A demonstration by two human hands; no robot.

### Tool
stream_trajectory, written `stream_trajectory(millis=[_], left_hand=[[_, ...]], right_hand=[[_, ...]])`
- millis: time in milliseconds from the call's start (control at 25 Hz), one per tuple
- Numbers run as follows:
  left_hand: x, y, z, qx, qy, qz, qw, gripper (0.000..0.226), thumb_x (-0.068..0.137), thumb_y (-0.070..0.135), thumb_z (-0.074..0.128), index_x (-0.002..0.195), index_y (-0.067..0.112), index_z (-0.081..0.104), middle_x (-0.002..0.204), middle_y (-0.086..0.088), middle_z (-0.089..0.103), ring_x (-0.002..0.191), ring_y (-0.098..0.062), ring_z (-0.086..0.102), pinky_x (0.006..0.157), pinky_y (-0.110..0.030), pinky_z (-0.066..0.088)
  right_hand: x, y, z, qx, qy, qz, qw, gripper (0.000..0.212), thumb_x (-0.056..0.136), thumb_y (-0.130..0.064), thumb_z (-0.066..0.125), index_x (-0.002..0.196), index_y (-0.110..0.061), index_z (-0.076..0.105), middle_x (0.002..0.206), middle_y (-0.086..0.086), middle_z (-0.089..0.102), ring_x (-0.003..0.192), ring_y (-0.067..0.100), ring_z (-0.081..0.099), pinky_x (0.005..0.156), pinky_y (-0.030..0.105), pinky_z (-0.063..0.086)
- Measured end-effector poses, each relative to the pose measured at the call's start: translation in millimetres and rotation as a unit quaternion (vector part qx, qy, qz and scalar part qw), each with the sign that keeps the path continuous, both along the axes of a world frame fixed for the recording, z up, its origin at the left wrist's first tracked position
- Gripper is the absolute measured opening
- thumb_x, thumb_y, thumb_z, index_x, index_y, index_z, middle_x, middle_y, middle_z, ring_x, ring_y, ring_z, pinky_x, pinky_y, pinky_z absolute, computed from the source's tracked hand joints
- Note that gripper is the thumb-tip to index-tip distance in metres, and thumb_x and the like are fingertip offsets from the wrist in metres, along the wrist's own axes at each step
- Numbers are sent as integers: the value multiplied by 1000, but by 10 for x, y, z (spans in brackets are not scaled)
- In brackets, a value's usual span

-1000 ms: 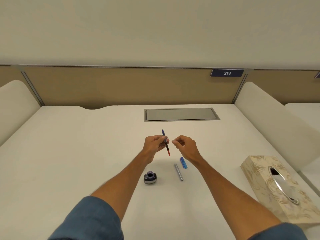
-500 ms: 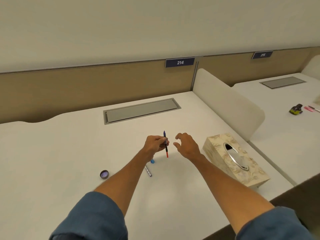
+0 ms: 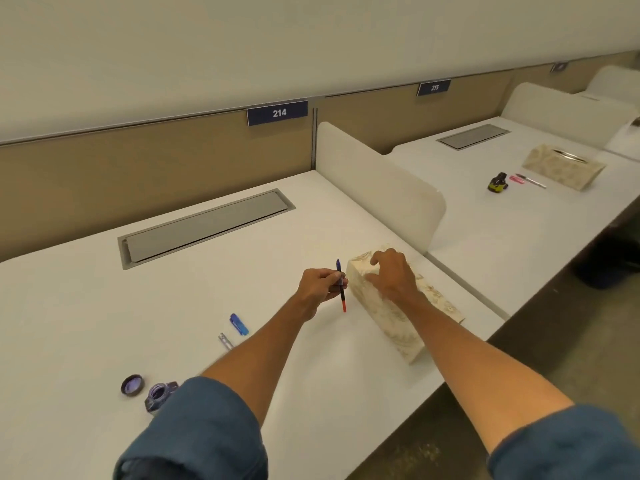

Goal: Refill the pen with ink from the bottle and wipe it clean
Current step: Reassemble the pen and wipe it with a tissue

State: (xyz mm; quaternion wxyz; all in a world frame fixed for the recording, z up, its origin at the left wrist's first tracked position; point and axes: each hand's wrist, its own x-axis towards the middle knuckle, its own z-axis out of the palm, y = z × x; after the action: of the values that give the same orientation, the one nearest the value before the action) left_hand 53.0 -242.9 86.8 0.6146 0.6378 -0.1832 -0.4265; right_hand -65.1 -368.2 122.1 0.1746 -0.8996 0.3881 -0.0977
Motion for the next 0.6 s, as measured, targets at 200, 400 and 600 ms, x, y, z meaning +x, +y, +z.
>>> stream_trajectory(millis=[200, 400, 600], left_hand=[[-132, -247, -29, 2, -2, -32, 999, 21, 97, 8, 53, 104, -6, 67, 91, -12, 70, 89, -24, 68, 81, -26, 56], [-171, -349, -75, -1, -3, -40, 999, 19, 96, 9, 54, 98, -3, 69, 92, -14, 69, 93, -26, 66, 89, -33, 55], [-183, -354, -83, -4, 2, -36, 999, 23, 97, 8, 53, 107, -9, 65, 89, -12, 70, 85, -22, 68, 80, -26, 57]], right_hand=[[-334, -277, 76, 57, 31, -44, 997, 31, 73, -22, 76, 101, -13, 65, 116, 8, 56, 114, 28, 50, 88, 39, 47], [-471, -357, 68, 91, 50, -50, 993, 27, 73, -4, 67, 82, -27, 58, 112, 4, 61, 99, 23, 61, 73, 30, 45], [-497, -373, 30, 106, -2, -59, 993, 32, 74, 5, 53, 84, -24, 57, 106, 14, 59, 92, 28, 59, 76, 36, 52]])
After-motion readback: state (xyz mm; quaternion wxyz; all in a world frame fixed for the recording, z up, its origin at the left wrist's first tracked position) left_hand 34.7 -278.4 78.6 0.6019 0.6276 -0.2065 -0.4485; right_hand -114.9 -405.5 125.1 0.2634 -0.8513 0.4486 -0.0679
